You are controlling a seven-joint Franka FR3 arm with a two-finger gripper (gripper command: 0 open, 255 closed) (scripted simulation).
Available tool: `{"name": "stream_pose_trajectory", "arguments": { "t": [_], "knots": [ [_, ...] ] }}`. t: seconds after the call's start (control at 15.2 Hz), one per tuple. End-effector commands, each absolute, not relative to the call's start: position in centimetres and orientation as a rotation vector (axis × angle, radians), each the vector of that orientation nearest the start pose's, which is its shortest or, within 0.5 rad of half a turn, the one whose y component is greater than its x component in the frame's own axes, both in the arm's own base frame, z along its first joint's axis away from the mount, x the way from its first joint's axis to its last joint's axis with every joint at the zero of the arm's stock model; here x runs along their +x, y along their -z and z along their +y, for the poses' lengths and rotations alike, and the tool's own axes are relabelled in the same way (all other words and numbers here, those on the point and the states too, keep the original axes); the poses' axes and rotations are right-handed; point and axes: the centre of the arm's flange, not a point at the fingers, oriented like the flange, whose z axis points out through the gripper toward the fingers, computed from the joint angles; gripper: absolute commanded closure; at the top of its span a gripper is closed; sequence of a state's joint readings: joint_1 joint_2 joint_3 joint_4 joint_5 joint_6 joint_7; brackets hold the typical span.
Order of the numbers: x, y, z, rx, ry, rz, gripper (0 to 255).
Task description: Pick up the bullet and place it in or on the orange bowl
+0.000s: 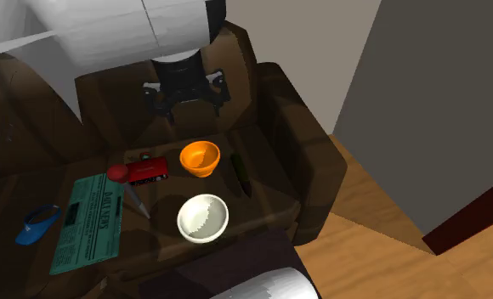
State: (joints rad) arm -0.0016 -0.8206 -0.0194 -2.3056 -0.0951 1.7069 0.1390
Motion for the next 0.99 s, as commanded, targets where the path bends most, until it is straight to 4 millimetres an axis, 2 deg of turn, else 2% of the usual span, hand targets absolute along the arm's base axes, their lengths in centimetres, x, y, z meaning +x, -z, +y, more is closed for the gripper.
{"name": "stream_pose_trajectory", "arguments": {
  "t": [0.0,0.92],
  "knots": [
    [31.0,-63.9,-1.8,-3.179,0.362,0.244,0],
    [36.9,-47.3,-7.3,-3.210,0.339,0.213,0]
  ]
}}
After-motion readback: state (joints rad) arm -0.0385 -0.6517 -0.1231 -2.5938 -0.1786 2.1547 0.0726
